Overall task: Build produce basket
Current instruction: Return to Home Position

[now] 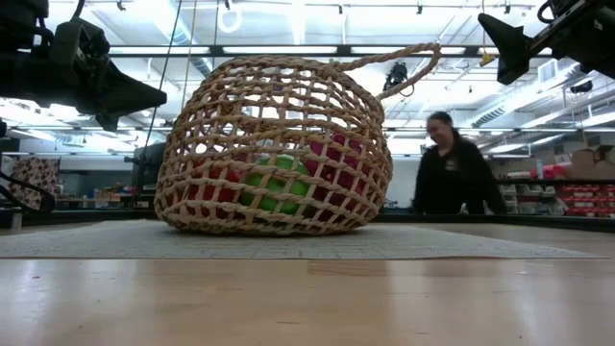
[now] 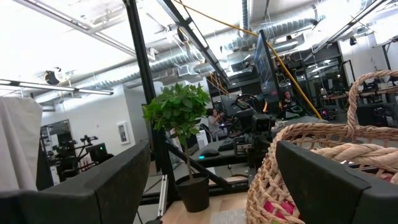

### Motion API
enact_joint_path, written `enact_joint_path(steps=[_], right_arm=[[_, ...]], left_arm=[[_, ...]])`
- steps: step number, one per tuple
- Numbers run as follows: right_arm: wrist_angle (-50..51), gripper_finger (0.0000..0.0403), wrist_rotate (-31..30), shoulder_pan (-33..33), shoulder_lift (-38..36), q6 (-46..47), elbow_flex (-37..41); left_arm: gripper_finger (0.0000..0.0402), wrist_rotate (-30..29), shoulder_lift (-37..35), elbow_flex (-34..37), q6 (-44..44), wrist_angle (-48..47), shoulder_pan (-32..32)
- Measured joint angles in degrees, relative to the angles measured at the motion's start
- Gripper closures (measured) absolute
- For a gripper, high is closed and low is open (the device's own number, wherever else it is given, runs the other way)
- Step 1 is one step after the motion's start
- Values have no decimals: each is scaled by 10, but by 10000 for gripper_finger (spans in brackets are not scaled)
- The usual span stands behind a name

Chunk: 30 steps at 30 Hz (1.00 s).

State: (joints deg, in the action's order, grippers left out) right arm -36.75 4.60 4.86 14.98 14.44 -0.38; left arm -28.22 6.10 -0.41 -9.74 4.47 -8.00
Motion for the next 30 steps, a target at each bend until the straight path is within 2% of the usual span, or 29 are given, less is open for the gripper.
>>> enact_joint_path(steps=[30], right_arm=[[0,52,0,0,0,0,0]], left_arm=[[366,0,0,0,0,0,0]])
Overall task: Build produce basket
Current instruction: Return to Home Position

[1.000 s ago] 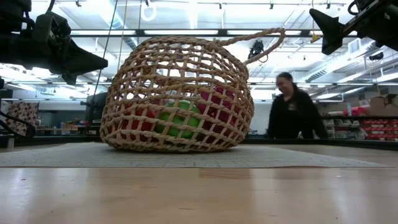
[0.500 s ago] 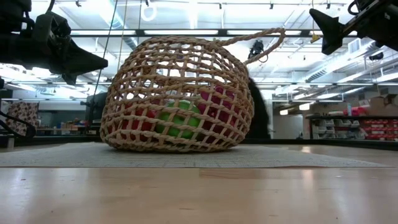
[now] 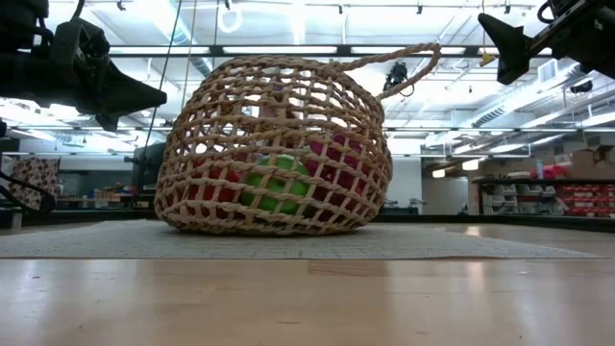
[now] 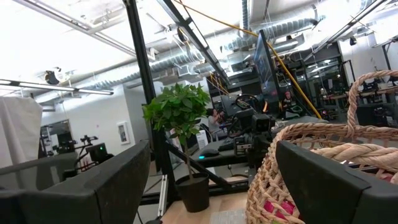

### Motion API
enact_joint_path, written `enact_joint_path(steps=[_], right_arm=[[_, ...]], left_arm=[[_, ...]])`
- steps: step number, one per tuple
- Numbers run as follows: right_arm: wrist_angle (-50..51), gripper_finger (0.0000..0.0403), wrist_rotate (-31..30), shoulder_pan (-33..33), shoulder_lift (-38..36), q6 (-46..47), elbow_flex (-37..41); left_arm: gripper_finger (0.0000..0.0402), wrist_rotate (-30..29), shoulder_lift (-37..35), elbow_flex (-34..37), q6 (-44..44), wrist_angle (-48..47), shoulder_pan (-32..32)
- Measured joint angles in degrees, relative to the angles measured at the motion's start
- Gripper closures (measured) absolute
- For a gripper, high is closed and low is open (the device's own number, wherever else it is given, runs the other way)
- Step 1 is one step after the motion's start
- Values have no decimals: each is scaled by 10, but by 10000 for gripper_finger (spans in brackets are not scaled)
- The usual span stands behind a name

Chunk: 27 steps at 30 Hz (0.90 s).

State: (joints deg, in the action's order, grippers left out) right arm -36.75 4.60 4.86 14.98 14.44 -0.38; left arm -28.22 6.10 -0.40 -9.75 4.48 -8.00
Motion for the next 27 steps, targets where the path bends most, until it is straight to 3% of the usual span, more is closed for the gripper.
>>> enact_joint_path(steps=[27], right_arm=[[0,52,0,0,0,0,0]], left_arm=[[363,0,0,0,0,0,0]])
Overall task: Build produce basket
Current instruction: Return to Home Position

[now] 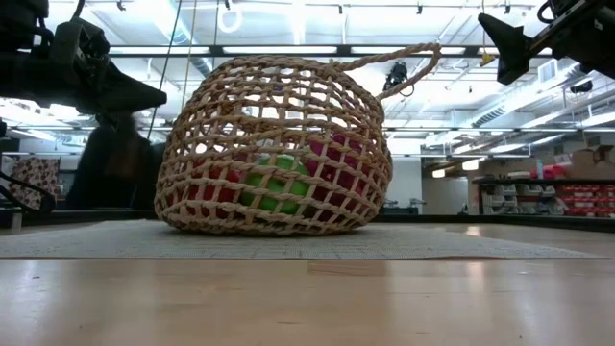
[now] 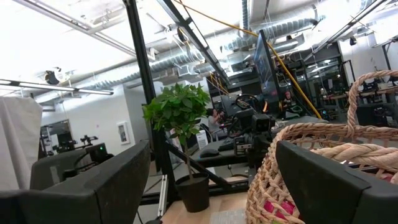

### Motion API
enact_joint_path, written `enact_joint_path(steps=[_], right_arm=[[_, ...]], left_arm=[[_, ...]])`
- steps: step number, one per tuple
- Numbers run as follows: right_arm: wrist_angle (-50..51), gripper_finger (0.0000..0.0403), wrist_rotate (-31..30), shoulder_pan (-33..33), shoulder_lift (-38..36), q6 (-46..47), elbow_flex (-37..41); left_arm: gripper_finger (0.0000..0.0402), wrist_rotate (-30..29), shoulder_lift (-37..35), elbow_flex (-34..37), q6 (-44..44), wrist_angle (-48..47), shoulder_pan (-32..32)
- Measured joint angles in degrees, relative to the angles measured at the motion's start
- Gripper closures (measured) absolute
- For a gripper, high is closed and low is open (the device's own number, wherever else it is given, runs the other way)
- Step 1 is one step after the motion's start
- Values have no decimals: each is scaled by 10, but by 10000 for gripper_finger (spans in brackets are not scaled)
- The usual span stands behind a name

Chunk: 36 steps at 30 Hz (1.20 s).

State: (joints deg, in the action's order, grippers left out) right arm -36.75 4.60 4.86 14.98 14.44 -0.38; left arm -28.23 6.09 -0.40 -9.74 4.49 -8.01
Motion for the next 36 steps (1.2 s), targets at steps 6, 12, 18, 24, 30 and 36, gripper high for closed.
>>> enact_joint_path(steps=[6,12,18,24,30,36], right_arm=[[0,52,0,0,0,0,0],[0,52,0,0,0,0,0],[0,52,0,0,0,0,0],[0,52,0,0,0,0,0],[0,52,0,0,0,0,0],[0,52,0,0,0,0,0]], left_arm=[[369,0,0,0,0,0,0],[362,0,0,0,0,0,0],[366,0,0,0,0,0,0],[372,0,0,0,0,0,0],[364,0,0,0,0,0,0],[363,0,0,0,0,0,0]])
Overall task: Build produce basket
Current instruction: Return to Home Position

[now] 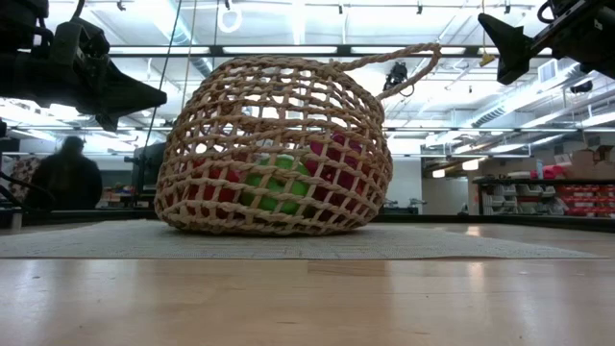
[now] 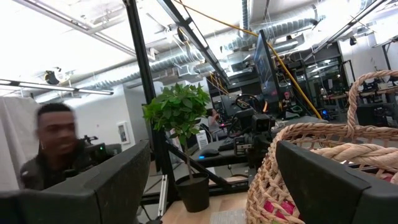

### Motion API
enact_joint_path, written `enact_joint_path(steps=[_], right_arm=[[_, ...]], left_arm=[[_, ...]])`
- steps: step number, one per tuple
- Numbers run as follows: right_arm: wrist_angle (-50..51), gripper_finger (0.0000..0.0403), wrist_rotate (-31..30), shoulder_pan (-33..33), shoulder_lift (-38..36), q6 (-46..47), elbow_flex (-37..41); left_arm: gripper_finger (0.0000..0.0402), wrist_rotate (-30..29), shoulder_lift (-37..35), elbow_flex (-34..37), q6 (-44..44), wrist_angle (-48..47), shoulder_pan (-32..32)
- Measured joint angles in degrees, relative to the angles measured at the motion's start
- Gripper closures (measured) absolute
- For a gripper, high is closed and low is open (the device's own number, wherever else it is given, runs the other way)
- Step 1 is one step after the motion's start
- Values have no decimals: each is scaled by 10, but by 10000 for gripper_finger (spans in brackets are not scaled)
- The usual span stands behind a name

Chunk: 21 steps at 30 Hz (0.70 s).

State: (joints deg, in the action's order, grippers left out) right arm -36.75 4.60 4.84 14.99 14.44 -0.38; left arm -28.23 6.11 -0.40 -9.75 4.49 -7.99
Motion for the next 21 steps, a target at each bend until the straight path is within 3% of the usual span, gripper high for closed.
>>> enact_joint_path(steps=[21], right_arm=[[0,52,0,0,0,0,0]], left_arm=[[370,0,0,0,0,0,0]])
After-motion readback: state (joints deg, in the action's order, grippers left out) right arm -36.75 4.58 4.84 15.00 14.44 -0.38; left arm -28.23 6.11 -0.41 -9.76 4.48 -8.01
